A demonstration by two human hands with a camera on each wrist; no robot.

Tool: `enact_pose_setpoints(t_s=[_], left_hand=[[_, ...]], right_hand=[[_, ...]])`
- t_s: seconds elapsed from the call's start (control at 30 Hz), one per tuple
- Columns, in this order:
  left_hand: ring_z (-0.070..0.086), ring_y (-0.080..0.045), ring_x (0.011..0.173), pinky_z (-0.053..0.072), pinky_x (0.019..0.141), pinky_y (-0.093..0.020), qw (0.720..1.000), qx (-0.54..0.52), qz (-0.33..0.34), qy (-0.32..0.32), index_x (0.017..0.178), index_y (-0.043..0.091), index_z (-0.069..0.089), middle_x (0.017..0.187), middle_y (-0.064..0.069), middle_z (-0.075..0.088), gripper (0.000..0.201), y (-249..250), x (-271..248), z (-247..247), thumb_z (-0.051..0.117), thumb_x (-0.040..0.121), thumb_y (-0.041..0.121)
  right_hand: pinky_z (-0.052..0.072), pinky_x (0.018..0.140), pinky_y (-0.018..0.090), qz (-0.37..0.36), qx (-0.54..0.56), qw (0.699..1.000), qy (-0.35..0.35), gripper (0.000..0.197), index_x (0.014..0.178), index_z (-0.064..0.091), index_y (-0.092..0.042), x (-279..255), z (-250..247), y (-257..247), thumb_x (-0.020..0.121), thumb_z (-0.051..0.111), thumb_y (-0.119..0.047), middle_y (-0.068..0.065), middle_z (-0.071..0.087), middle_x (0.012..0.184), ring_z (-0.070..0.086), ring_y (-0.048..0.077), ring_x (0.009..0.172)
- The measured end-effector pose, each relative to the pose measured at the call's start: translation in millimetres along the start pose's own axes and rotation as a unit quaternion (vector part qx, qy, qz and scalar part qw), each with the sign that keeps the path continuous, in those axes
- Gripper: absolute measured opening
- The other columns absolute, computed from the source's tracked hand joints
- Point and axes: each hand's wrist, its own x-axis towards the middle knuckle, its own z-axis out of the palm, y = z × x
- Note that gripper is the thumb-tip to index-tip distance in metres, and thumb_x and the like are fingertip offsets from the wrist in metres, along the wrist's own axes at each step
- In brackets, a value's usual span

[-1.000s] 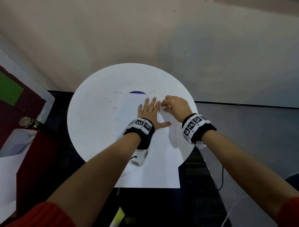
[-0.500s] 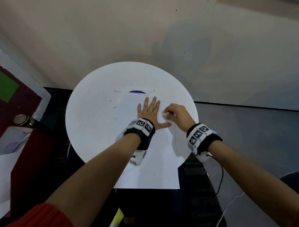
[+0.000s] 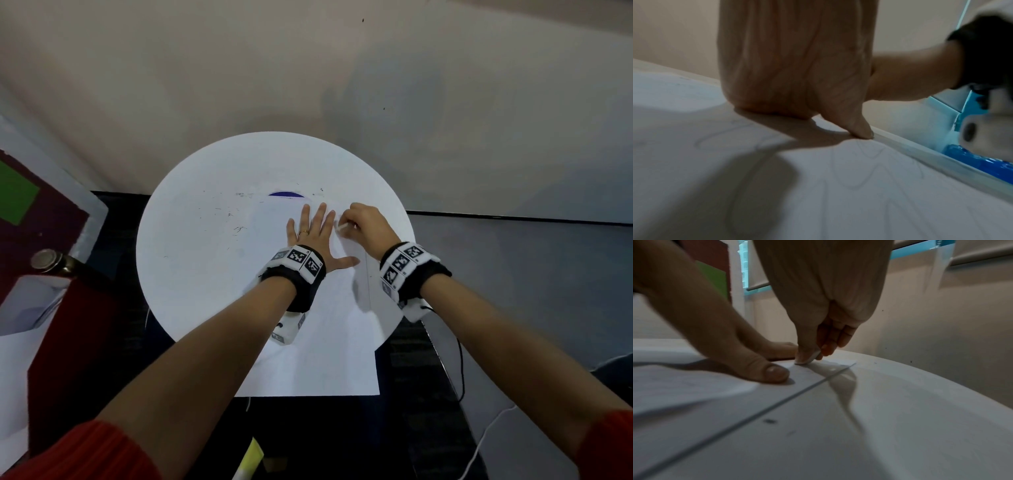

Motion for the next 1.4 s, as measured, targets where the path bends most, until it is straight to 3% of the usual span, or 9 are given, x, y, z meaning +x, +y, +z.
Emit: enact_pose_setpoints(t_s=[0.13, 0.3, 0.5, 0.7, 0.83, 1.03, 1.13, 1.23, 1.4], left_hand=[[-0.029, -0.026, 0.142, -0.012, 0.113, -0.055, 1.0, -0.005, 0.004, -0.011, 0.151, 0.036, -0.011, 0.157, 0.005, -0.026, 0.106, -2, 1, -4, 0.045, 0.074, 0.083], [-0.028, -0.029, 0.142, -0.012, 0.111, -0.059, 1.0, -0.014, -0.009, 0.003, 0.15, 0.044, -0.007, 0.157, 0.005, -0.026, 0.11, 0, 5, -4, 0.048, 0.065, 0.088], [-0.031, -0.029, 0.141, -0.014, 0.11, -0.059, 1.0, -0.002, -0.014, 0.004, 0.149, 0.044, -0.009, 0.156, 0.005, -0.028, 0.112, 0, 6, -3, 0.047, 0.064, 0.09], [-0.03, -0.03, 0.142, -0.014, 0.11, -0.06, 1.0, 0.001, -0.017, 0.014, 0.15, 0.043, -0.009, 0.156, 0.004, -0.028, 0.113, 1, 5, -2, 0.045, 0.063, 0.091], [-0.032, -0.03, 0.14, -0.016, 0.109, -0.06, 1.0, 0.004, -0.017, 0.005, 0.149, 0.043, -0.012, 0.155, 0.004, -0.031, 0.115, 1, 5, -3, 0.046, 0.062, 0.091], [-0.031, -0.031, 0.141, -0.016, 0.109, -0.06, 1.0, 0.003, -0.016, 0.007, 0.15, 0.042, -0.011, 0.156, 0.003, -0.03, 0.116, 1, 5, -2, 0.045, 0.061, 0.092], [-0.033, -0.031, 0.14, -0.017, 0.108, -0.06, 1.0, 0.004, -0.016, 0.003, 0.149, 0.043, -0.013, 0.155, 0.003, -0.032, 0.12, 2, 5, -2, 0.047, 0.058, 0.092], [-0.033, -0.031, 0.14, -0.017, 0.108, -0.06, 1.0, 0.003, -0.018, 0.003, 0.149, 0.042, -0.014, 0.155, 0.003, -0.033, 0.123, 1, 6, -2, 0.048, 0.056, 0.094], [-0.032, -0.032, 0.14, -0.016, 0.109, -0.06, 1.0, 0.008, -0.02, 0.01, 0.15, 0.042, -0.012, 0.155, 0.003, -0.031, 0.123, 2, 5, -1, 0.048, 0.056, 0.093]], right_hand=[[0.033, 0.064, 0.024, 0.016, 0.015, 0.999, 0.026, 0.003, 0.083, 0.065, 0.0, -2, 4, 5, 0.083, 0.062, -0.002, 0.004, 0.049, 0.075, 0.046, 0.016, 0.068], [0.031, 0.058, 0.018, -0.011, 0.01, 1.0, -0.017, 0.005, 0.078, 0.063, -0.005, -26, 1, 12, 0.083, 0.062, -0.005, 0.0, 0.047, 0.073, 0.043, 0.012, 0.062], [0.036, 0.064, 0.026, 0.029, 0.016, 0.999, 0.027, 0.005, 0.083, 0.065, 0.0, -2, 3, 11, 0.084, 0.061, -0.003, 0.008, 0.051, 0.076, 0.048, 0.02, 0.069], [0.031, 0.058, 0.014, -0.004, -0.003, 1.0, -0.013, 0.006, 0.08, 0.063, -0.002, -20, -2, 15, 0.084, 0.061, -0.005, 0.003, 0.049, 0.074, 0.046, 0.016, 0.066], [0.032, 0.061, 0.022, 0.03, 0.007, 0.999, 0.023, 0.006, 0.081, 0.065, -0.001, 3, -1, 13, 0.084, 0.06, -0.004, 0.005, 0.049, 0.075, 0.048, 0.019, 0.068], [0.033, 0.06, 0.014, -0.003, 0.0, 1.0, -0.028, 0.006, 0.08, 0.064, -0.004, -34, -3, 20, 0.084, 0.062, -0.007, 0.002, 0.051, 0.075, 0.047, 0.014, 0.065], [0.032, 0.059, 0.019, 0.013, -0.002, 1.0, -0.005, 0.01, 0.079, 0.065, -0.003, -12, -8, 19, 0.085, 0.062, -0.01, 0.003, 0.05, 0.074, 0.047, 0.015, 0.067], [0.03, 0.059, 0.016, 0.034, 0.016, 0.999, 0.022, 0.006, 0.082, 0.065, -0.004, -15, -2, 20, 0.085, 0.061, -0.007, 0.002, 0.05, 0.076, 0.047, 0.015, 0.068], [0.031, 0.06, 0.013, 0.017, 0.017, 1.0, -0.011, 0.006, 0.081, 0.065, -0.005, -38, 1, 23, 0.085, 0.062, -0.01, -0.001, 0.049, 0.074, 0.046, 0.011, 0.065]])
